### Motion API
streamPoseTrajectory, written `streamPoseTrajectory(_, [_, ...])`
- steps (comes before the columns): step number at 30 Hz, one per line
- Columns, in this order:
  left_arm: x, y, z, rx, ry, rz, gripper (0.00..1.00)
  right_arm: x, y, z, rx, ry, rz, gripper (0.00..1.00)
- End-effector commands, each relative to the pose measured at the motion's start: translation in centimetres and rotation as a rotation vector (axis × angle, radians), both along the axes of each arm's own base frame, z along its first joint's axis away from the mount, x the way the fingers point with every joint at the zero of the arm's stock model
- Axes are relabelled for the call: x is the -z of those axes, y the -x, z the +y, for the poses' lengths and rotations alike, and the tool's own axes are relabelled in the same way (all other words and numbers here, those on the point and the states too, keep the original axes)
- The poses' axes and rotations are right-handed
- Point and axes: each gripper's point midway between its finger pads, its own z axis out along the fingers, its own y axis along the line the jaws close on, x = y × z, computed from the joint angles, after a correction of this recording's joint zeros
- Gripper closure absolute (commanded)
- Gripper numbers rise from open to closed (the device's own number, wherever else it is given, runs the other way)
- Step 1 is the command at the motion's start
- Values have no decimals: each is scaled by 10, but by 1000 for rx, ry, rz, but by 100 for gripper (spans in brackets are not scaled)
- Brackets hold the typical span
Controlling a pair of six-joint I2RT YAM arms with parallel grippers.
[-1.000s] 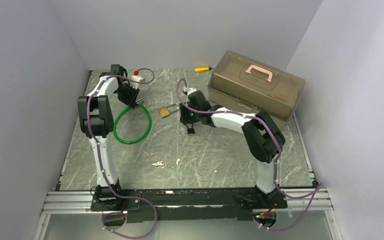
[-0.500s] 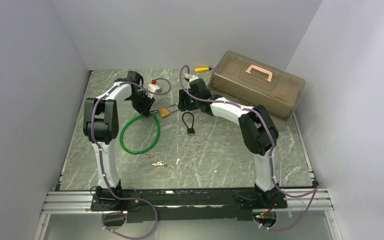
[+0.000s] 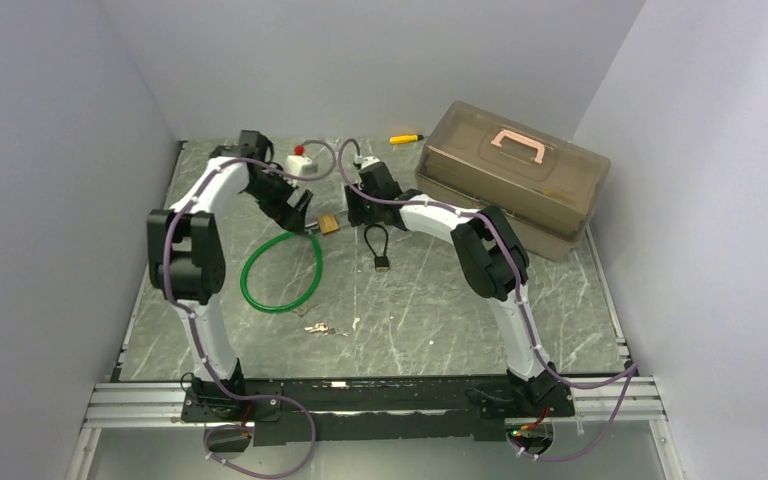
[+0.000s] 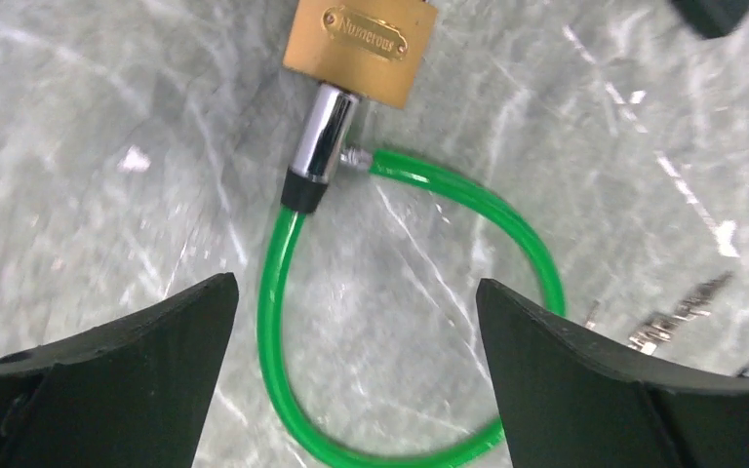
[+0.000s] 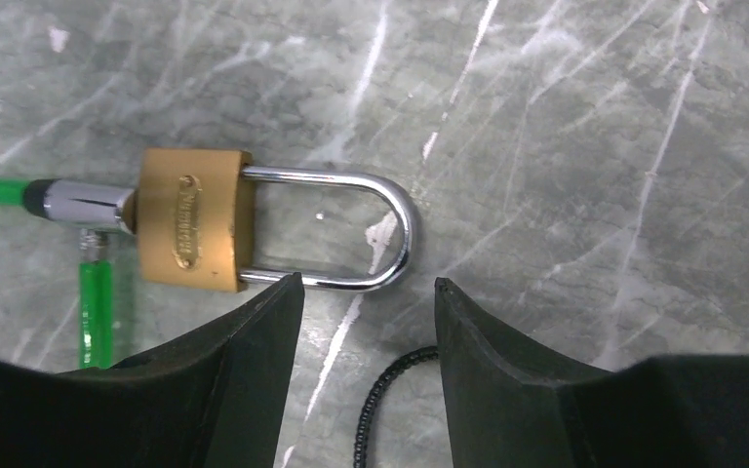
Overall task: Unlock with the key
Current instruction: Move the lock to the center of the board.
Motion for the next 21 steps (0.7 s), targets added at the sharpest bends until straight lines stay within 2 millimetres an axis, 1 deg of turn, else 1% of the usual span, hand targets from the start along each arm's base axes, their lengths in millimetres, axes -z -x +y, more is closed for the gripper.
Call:
streamPoseTrajectory(1, [-81,15,13,-57,183,-50,1,-15,-18,-3,34,38,-79,46])
streamPoseTrajectory(3, [-105,21,24,-92,238,-61,1,-9,-17,-5,32,65,-85,47])
streamPoseTrajectory(5, [-124,29,33,-129,272,-75,1,-1,-15,-7,22,100,-87,48])
streamPoseTrajectory(7, [-135,44,39,-145,264,-66,0,7,-10,-8,9,137,-86,51])
streamPoseTrajectory(9, [-146,61,44,-150,245,-82,1,14,-1,-11,-7,156,-78,53])
streamPoseTrajectory(11, [-151,80,47,-154,237,-108,1,20,7,-16,-8,160,-72,54])
streamPoseTrajectory(13, [-147,98,47,-153,234,-112,0,24,15,-22,-6,162,-61,57])
streamPoseTrajectory(17, [-137,128,47,-137,211,-96,1,23,31,-35,-3,171,-55,59])
streamPoseTrajectory(19, [-132,136,50,-143,190,-89,1,15,37,-40,2,166,-60,59])
streamPoseTrajectory(21, [-129,141,52,-150,177,-89,1,1,39,-42,2,150,-79,58])
